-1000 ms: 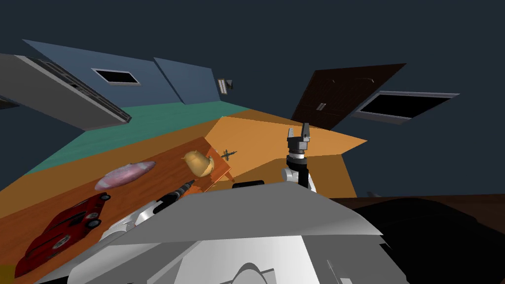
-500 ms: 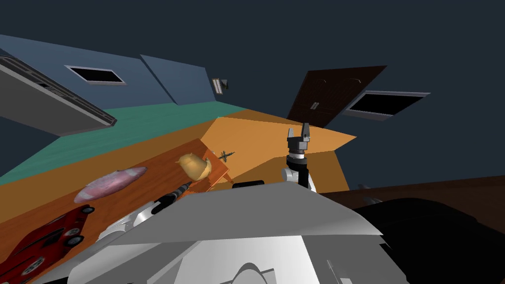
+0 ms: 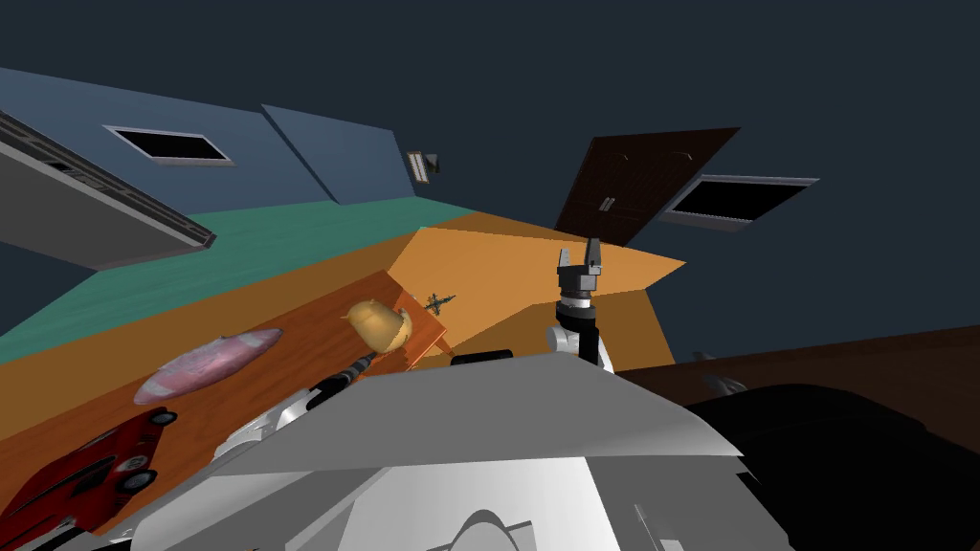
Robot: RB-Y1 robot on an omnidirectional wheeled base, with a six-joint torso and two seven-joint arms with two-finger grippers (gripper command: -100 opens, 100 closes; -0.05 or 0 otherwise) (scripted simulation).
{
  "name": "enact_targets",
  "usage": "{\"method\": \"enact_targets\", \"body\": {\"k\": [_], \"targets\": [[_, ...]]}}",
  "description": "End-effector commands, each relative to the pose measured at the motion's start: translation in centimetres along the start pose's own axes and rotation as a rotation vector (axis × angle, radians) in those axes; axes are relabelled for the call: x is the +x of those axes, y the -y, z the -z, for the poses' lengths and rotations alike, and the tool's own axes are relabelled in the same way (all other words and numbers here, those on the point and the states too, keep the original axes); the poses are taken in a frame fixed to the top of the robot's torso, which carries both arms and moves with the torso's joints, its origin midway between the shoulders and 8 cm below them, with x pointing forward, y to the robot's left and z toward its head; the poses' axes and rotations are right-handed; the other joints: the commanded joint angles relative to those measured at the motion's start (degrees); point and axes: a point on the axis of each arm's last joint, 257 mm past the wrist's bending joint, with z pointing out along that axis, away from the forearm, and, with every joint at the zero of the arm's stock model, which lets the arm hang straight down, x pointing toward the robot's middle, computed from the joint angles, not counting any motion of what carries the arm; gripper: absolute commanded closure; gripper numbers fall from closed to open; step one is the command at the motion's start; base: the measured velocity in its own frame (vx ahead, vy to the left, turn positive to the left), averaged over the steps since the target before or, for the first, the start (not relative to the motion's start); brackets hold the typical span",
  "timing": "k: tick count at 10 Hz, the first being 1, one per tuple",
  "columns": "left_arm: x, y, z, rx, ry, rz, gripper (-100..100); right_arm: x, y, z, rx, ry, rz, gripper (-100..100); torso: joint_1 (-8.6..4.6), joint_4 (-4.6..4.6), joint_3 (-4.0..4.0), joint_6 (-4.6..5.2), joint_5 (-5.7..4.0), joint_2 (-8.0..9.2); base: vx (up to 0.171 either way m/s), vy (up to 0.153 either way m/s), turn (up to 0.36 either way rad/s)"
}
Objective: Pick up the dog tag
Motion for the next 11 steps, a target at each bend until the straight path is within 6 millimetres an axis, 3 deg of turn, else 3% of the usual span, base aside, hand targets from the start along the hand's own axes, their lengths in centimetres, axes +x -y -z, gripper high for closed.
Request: {"method": "enact_targets", "body": {"k": [1, 5, 6, 7, 10, 11], "targets": [[0.0, 0.0, 0.0, 0.0, 0.0, 0.0, 100, 0.0, 0.0, 0.0, 0.0, 0.0, 0.0, 0, 0.0, 0.0, 0.0, 0.0, 0.0, 0.0, 0.0, 0.0, 0.0], [0.0, 0.2, 0.0, 0.004, 0.0, -0.001, 100, 0.0, 0.0, 0.0, 0.0, 0.0, 0.0, 0, -0.11, -0.04, -0.04, -0.05, -0.03, -0.04, 0.0, 0.0, -0.003], [0.0, 0.2, 0.0, 0.005, 0.0, -0.001, 0, 0.0, 0.0, 0.0, 0.0, 0.0, 0.0, 0, -0.11, -0.05, -0.05, -0.06, -0.04, -0.05, 0.0, 0.0, 0.0], [-0.6, -0.2, 0.4, 0.004, -0.002, -0.006, 100, 0.0, 0.0, 0.0, 0.0, 0.0, 0.0, 0, -0.11, -0.06, -0.06, -0.06, -0.04, -0.06, -0.003, -0.037, 0.071], [-1.1, -0.4, 0.7, 0.007, -0.004, -0.013, 100, 0.0, 0.0, 0.0, 0.0, 0.0, 0.0, 0, -0.39, -0.04, -0.01, -0.12, -0.11, 0.02, -0.008, -0.054, 0.052], [-1.1, -0.4, 0.7, 0.006, -0.004, -0.012, 0, 0.0, 0.0, 0.0, 0.0, 0.0, 0.0, 0, -0.28, -0.03, -0.02, -0.09, -0.08, -0.01, -0.002, -0.006, -0.001]]}}
